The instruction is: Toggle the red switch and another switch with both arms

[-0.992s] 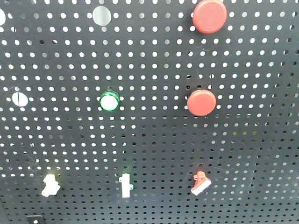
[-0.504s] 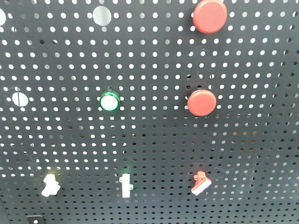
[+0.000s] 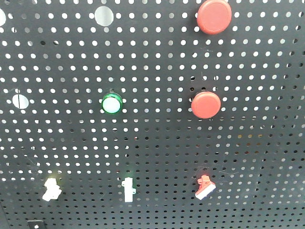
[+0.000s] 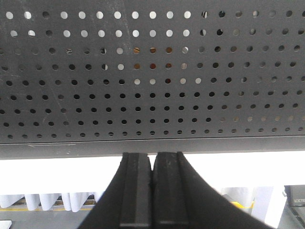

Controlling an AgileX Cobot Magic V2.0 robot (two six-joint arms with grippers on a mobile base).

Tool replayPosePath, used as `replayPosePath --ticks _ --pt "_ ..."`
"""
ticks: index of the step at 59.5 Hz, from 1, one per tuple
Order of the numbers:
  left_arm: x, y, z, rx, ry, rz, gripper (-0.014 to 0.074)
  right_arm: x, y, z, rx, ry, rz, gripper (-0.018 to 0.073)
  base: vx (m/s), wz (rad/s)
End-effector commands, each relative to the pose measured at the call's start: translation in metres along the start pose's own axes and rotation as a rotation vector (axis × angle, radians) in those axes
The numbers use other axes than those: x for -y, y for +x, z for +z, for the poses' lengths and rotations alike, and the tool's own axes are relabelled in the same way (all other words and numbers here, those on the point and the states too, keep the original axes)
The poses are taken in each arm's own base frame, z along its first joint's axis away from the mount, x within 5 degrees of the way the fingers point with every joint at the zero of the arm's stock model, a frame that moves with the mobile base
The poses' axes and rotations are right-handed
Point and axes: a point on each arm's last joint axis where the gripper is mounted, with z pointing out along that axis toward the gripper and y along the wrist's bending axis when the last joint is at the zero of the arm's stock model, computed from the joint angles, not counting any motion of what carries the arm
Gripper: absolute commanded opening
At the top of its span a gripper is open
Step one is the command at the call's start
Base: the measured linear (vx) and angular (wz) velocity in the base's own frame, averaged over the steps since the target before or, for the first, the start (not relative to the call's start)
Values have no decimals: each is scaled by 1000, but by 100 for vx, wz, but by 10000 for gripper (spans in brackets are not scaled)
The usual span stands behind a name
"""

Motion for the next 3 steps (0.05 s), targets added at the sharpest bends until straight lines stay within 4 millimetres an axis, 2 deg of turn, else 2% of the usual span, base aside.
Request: replayPosePath --ticks 1,3 --pt "0 -1 0 68 3 -13 3 0 -5 0 78 1 -15 -6 0 0" --pt "0 -1 0 68 3 -13 3 0 -5 0 78 1 -15 -6 0 0"
